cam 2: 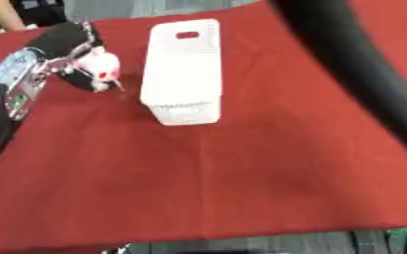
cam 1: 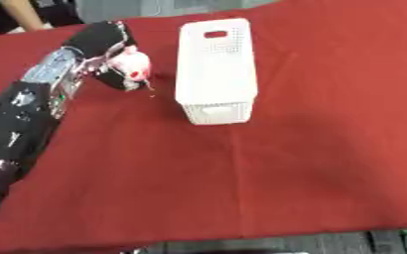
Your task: Pick up objects on the table and place them in the box.
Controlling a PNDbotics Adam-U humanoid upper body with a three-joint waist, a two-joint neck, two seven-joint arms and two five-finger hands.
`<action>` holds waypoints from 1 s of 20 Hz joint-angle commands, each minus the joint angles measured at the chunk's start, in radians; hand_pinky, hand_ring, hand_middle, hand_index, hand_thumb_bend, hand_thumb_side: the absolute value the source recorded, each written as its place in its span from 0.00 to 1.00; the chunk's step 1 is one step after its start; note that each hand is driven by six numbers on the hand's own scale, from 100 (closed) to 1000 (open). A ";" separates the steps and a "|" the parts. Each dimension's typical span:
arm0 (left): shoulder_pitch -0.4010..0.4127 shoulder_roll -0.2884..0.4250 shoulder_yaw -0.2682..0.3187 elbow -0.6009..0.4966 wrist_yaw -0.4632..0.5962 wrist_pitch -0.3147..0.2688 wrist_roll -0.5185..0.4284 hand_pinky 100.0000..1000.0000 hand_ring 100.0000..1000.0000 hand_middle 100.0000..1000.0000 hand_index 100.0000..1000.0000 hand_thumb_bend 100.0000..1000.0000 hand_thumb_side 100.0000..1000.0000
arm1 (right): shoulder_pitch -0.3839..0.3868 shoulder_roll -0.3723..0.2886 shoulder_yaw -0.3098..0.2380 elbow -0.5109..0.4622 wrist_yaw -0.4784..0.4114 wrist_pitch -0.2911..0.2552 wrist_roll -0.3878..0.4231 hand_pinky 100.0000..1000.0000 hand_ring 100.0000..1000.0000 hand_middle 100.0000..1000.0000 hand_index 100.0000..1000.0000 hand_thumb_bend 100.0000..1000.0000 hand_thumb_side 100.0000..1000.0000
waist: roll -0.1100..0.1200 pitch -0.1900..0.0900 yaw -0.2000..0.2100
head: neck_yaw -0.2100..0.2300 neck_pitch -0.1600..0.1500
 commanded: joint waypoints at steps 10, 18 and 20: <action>-0.069 0.037 -0.027 -0.143 0.151 0.010 -0.077 0.00 0.00 0.00 0.12 0.18 0.00 | 0.003 -0.011 -0.002 -0.014 -0.006 0.007 0.005 0.59 0.71 0.79 0.71 0.02 0.76 | -0.002 -0.032 0.003 | -0.008 -0.007; -0.111 -0.035 -0.076 -0.122 0.139 -0.026 -0.121 0.00 0.00 0.00 0.12 0.16 0.00 | 0.002 -0.009 0.000 -0.014 -0.010 0.007 0.008 0.59 0.71 0.79 0.71 0.02 0.76 | -0.004 -0.034 -0.009 | -0.002 -0.007; -0.124 -0.050 -0.085 -0.116 0.132 -0.035 -0.128 0.00 0.00 0.00 0.13 0.16 0.00 | 0.002 -0.009 0.000 -0.014 -0.011 0.007 0.009 0.59 0.71 0.79 0.71 0.02 0.75 | -0.003 -0.035 -0.014 | 0.000 -0.007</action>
